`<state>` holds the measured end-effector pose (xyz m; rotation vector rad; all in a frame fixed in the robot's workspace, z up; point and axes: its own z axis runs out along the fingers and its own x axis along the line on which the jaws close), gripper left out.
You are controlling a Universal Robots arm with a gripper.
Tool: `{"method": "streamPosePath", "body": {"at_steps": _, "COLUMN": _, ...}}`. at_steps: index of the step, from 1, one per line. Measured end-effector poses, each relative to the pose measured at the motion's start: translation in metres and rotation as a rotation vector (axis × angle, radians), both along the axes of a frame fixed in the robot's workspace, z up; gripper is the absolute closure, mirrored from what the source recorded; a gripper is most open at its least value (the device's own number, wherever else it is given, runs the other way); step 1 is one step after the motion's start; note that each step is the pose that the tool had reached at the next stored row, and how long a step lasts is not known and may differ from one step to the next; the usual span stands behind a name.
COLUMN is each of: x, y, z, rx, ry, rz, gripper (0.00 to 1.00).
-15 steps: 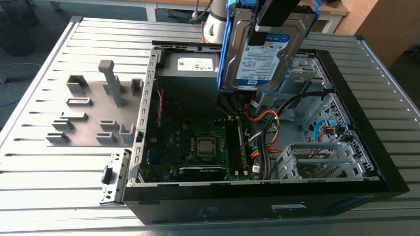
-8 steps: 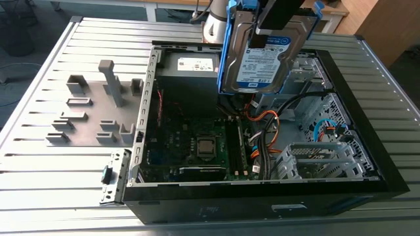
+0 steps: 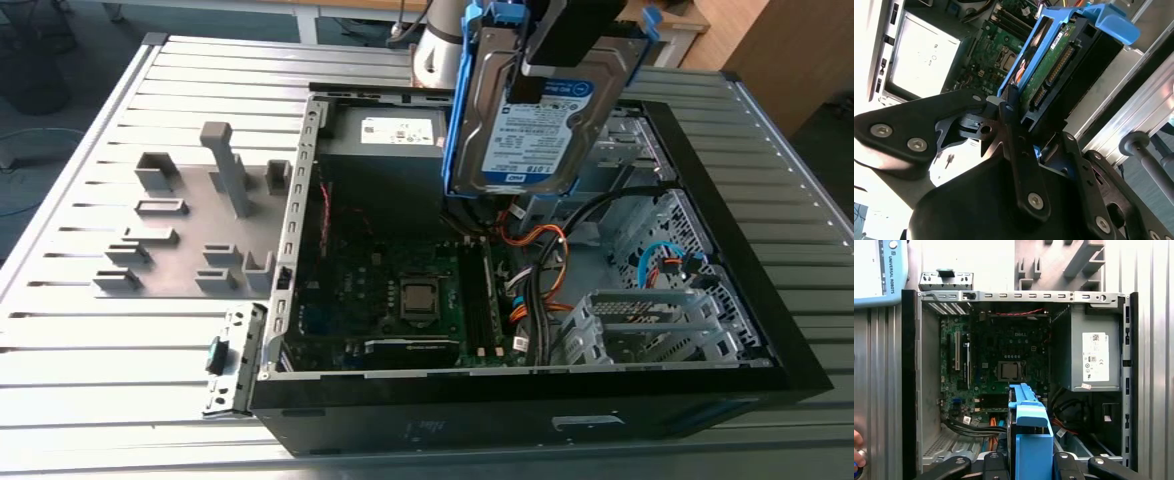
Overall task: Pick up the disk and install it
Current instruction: 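Pick up the disk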
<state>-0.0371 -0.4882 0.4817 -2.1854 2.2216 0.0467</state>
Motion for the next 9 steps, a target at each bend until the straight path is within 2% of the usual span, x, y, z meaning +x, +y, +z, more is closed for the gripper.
{"method": "streamPosePath", "body": {"at_steps": 9, "x": 0.0000, "y": -0.0058, "z": -0.0001, "rx": 0.0001, "ry": 0.0000, "rz": 0.000, "gripper": 0.64}}
